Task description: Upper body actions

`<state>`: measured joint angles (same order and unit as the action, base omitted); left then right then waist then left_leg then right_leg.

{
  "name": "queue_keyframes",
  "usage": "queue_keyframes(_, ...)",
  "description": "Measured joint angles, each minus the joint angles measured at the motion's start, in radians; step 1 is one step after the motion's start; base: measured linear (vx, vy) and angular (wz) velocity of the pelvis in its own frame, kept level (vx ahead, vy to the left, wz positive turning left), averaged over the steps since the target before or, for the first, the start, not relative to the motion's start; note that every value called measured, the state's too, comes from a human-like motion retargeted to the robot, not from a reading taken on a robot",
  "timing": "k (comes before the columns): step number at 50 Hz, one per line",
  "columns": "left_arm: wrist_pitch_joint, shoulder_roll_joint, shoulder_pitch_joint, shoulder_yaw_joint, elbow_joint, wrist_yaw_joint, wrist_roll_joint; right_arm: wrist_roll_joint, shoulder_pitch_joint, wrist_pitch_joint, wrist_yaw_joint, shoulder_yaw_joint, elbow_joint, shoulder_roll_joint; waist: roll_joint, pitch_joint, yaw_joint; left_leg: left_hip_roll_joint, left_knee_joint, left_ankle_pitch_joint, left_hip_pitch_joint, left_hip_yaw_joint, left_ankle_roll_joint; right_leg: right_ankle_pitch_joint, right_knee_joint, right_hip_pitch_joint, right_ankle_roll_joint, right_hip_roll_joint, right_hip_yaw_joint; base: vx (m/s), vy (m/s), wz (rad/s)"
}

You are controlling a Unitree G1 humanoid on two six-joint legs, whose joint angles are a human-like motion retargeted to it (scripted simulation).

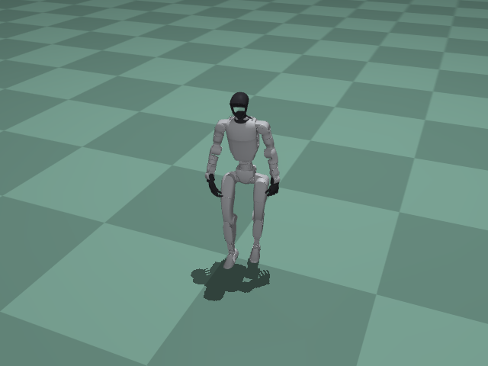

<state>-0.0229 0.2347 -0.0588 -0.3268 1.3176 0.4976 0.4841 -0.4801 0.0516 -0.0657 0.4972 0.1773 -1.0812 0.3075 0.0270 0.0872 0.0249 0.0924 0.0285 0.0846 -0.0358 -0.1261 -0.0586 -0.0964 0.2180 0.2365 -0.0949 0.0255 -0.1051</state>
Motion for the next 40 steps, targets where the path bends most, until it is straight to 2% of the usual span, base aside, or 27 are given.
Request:
queue_keyframes(3,-0.004,0.027,-0.075,-0.087,-0.006,0.049,-0.013,-0.007,-0.045,0.019,-0.142,-0.095,-0.100,-0.056,0.003,-0.011,0.051,-0.008,0.002,-0.010,0.027,0.003,-0.002,0.052,0.042,-0.048,0.029,-0.012,-0.014,-0.24,0.02,0.07)
queue_keyframes(7,-0.018,0.035,-0.148,-0.149,-0.015,0.073,0.053,0.135,-0.070,0.057,-0.285,-0.148,-0.270,-0.089,0.002,-0.014,0.121,-0.009,0.005,-0.025,0.048,-0.001,-0.010,0.097,0.065,-0.123,0.054,-0.014,-0.054,-0.23,-0.01,-0.10)
queue_keyframes(12,-0.034,0.038,-0.197,-0.180,-0.008,-0.007,0.086,0.250,-0.051,0.059,-0.230,-0.124,-0.419,-0.070,-0.005,-0.013,0.210,-0.025,0.002,-0.039,0.078,-0.073,-0.016,0.136,0.073,-0.221,0.091,-0.003,-0.114,-0.21,-0.09,-0.62)
queue_keyframes(14,-0.032,0.031,-0.201,-0.171,0.013,-0.055,0.098,0.211,-0.031,0.071,-0.216,-0.123,-0.458,-0.062,0.004,-0.008,0.153,-0.026,0.005,-0.055,0.091,-0.026,-0.017,0.108,0.109,-0.213,0.101,0.007,-0.208,-0.20,-0.13,0.76)
queue_keyframes(18,-0.020,0.012,-0.181,-0.115,0.059,-0.137,0.102,0.065,0.013,0.120,-0.241,-0.096,-0.491,-0.041,-0.014,0.005,0.132,-0.007,0.008,-0.072,0.125,-0.051,-0.020,0.079,0.040,-0.222,0.062,0.008,-0.200,-0.26,-0.13,-0.16)
queue_keyframes(20,-0.016,-0.005,-0.175,-0.069,0.092,-0.190,0.077,-0.018,0.047,0.142,-0.257,-0.076,-0.496,-0.034,-0.024,0.023,0.115,0.005,0.016,-0.080,0.147,-0.055,-0.020,0.117,-0.015,-0.224,0.068,-0.009,-0.163,-0.33,-0.15,-0.14)
queue_keyframes(22,-0.012,-0.018,-0.166,-0.037,0.117,-0.226,0.023,-0.083,0.072,0.154,-0.269,-0.055,-0.489,-0.031,-0.032,0.040,0.110,0.005,0.033,-0.088,0.180,-0.063,-0.015,0.160,-0.065,-0.229,0.071,0.009,-0.199,-0.40,-0.21,-0.22)
queue_keyframes(26,-0.030,-0.039,-0.181,-0.007,0.146,-0.226,-0.141,-0.168,0.155,0.154,-0.248,0.015,-0.453,0.003,-0.026,0.118,0.093,-0.018,0.122,-0.088,0.272,-0.064,0.025,0.205,-0.145,-0.204,0.125,-0.007,-0.178,-0.50,-0.19,-0.17)
queue_keyframes(29,-0.063,-0.033,-0.182,-0.014,0.132,-0.228,-0.238,-0.205,0.215,0.124,-0.206,0.103,-0.401,0.044,-0.012,0.175,0.075,-0.030,0.191,-0.093,0.348,-0.024,0.066,0.209,-0.178,-0.168,0.144,-0.028,-0.160,-0.50,-0.18,-0.27)
queue_keyframes(32,-0.083,-0.026,-0.176,0.016,0.129,-0.304,-0.257,-0.305,0.288,0.103,-0.185,0.148,-0.366,0.075,-0.003,0.235,0.049,-0.041,0.207,-0.098,0.390,-0.005,0.091,0.185,-0.191,-0.124,0.146,-0.042,-0.126,-0.47,-0.09,-0.53)
queue_keyframes(35,-0.087,-0.004,-0.185,-0.007,0.162,-0.364,-0.283,-0.380,0.330,0.140,-0.231,0.155,-0.359,0.093,0.023,0.274,0.016,-0.009,0.178,-0.100,0.384,0.092,0.131,0.158,-0.195,-0.087,0.145,-0.061,-0.116,-0.32,0.00,-0.26)
queue_keyframes(37,-0.084,0.017,-0.201,-0.042,0.203,-0.372,-0.290,-0.390,0.337,0.164,-0.257,0.155,-0.371,0.091,0.016,0.281,0.000,0.004,0.159,-0.097,0.365,0.101,0.085,0.150,-0.191,-0.065,0.140,-0.049,-0.108,-0.14,-0.05,-0.19)
queue_keyframes(40,-0.052,0.029,-0.201,-0.056,0.252,-0.362,-0.230,-0.395,0.328,0.168,-0.239,0.151,-0.404,0.083,0.012,0.279,0.000,-0.012,0.072,-0.113,0.310,0.016,0.046,0.139,-0.190,-0.060,0.149,-0.059,-0.084,0.04,0.04,-0.34)
